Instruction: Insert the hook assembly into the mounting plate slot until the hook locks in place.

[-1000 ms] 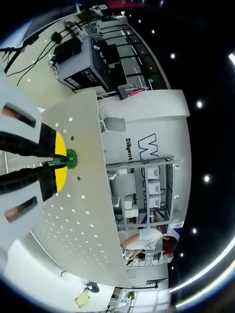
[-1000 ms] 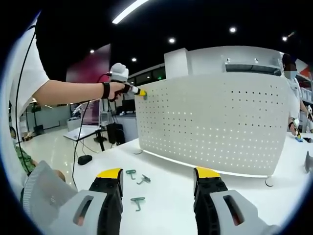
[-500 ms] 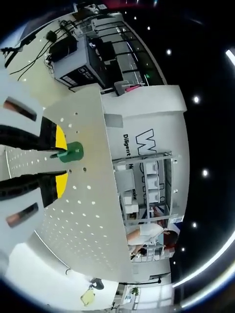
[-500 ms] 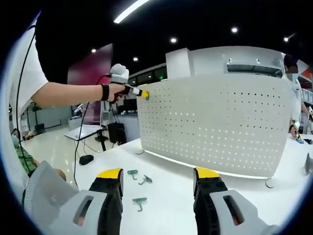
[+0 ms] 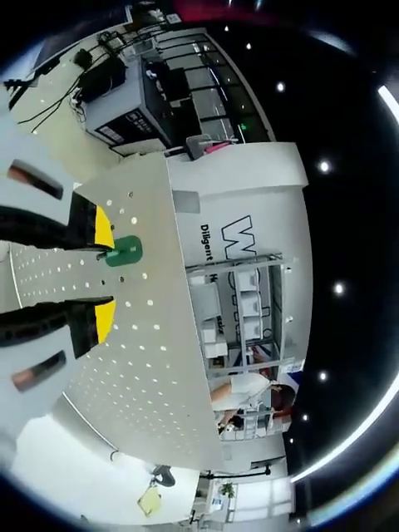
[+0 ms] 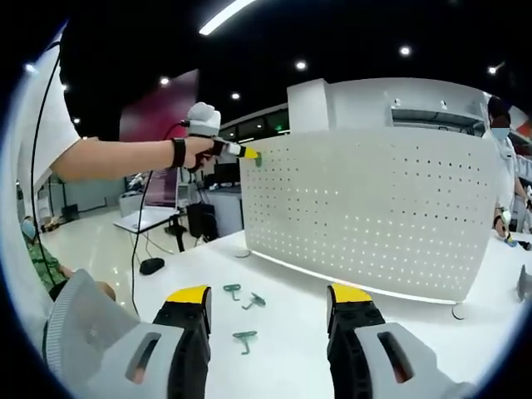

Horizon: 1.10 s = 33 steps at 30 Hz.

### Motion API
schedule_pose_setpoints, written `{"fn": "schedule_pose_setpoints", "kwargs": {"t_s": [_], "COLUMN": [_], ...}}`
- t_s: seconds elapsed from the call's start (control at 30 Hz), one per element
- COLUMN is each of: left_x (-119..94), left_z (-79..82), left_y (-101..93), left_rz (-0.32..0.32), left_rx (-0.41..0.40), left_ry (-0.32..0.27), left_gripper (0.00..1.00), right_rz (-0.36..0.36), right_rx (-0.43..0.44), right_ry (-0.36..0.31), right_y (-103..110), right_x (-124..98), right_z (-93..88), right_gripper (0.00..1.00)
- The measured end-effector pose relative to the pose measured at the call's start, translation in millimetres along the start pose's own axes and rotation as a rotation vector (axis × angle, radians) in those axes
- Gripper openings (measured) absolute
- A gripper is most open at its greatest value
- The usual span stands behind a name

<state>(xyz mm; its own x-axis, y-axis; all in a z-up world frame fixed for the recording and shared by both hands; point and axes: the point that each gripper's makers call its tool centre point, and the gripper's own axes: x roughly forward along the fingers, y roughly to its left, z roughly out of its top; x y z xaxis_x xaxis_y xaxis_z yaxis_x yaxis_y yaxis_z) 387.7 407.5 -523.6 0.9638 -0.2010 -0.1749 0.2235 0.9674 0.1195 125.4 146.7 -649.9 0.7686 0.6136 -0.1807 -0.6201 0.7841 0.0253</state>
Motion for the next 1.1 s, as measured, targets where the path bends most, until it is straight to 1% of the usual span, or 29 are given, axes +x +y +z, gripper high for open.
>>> {"fn": "schedule_pose_setpoints", "kwargs": {"t_s": [0.03,0.1,0.13,0.2,0.23,0.3,0.33,0.4,0.5,0.63,0.77,0.87,0.9,0.97,1.03,1.07,1.1], "left_x": [-4.5,-12.8,-15.6,-21.3,-24.0,-30.5,-34.2,-40.1,-48.2,-55.6,-62.5,-65.7,-66.1,-67.2,-68.0,-68.8,-69.2], "left_z": [-0.9,-0.7,-0.8,-3.7,-4.5,-6.3,-9.1,-12.0,-15.7,-22.1,-28.0,-27.7,-28.0,-28.6,-31.1,-32.4,-33.4], "left_y": [0.5,-1.7,-0.9,0.7,0.2,-2.3,-2.7,-3.8,-4.0,-9.7,-16.1,-20.9,-22.3,-27.3,-30.9,-35.6,-36.7], "left_rz": [0.007,-0.006,0.003,0.003,0.0,-0.008,-0.005,-0.015,-0.011,-0.027,-0.047,-0.053,-0.057,-0.068,-0.075,-0.095,-0.094], "left_rx": [0.002,-0.016,-0.016,-0.015,-0.037,-0.017,-0.002,-0.017,-0.027,-0.023,-0.041,-0.036,-0.047,-0.037,-0.038,-0.041,-0.04], "left_ry": [-0.003,-0.016,-0.021,-0.014,-0.017,-0.021,-0.013,-0.009,-0.009,-0.003,0.004,-0.009,-0.008,-0.014,-0.01,-0.011,-0.012], "left_gripper": [0.23,0.22,0.22,0.23,0.23,0.23,0.23,0.24,0.24,0.25,0.26,0.26,0.26,0.27,0.28,0.29,0.29], "right_rz": [0.002,0.003,0.004,0.007,0.009,0.011,0.011,0.01,0.013,0.019,0.024,0.03,0.03,0.033,0.034,0.032,0.032], "right_rx": [-0.002,-0.003,-0.002,-0.002,-0.005,-0.008,-0.005,-0.001,-0.001,-0.003,-0.002,-0.007,-0.01,-0.012,-0.015,-0.014,-0.013], "right_ry": [0.001,0.004,0.001,-0.001,0.001,0.001,-0.001,-0.003,-0.007,-0.009,-0.012,-0.012,-0.012,-0.015,-0.014,-0.016,-0.018], "right_y": [1.0,2.7,3.9,6.2,7.6,10.1,11.3,13.3,16.9,20.1,21.7,23.0,23.3,23.9,23.7,23.2,22.7], "right_x": [0.1,-0.1,-0.5,-0.8,-1.0,-1.4,-1.6,-1.7,-0.9,1.5,3.5,4.6,4.8,5.3,5.5,5.3,5.0], "right_z": [0.1,0.2,0.7,0.9,0.7,0.7,0.9,1.3,2.1,3.4,4.8,6.0,6.0,6.3,5.9,6.1,6.2], "right_gripper": [0.57,0.56,0.56,0.56,0.56,0.56,0.56,0.56,0.55,0.55,0.54,0.53,0.53,0.53,0.53,0.53,0.53]}}
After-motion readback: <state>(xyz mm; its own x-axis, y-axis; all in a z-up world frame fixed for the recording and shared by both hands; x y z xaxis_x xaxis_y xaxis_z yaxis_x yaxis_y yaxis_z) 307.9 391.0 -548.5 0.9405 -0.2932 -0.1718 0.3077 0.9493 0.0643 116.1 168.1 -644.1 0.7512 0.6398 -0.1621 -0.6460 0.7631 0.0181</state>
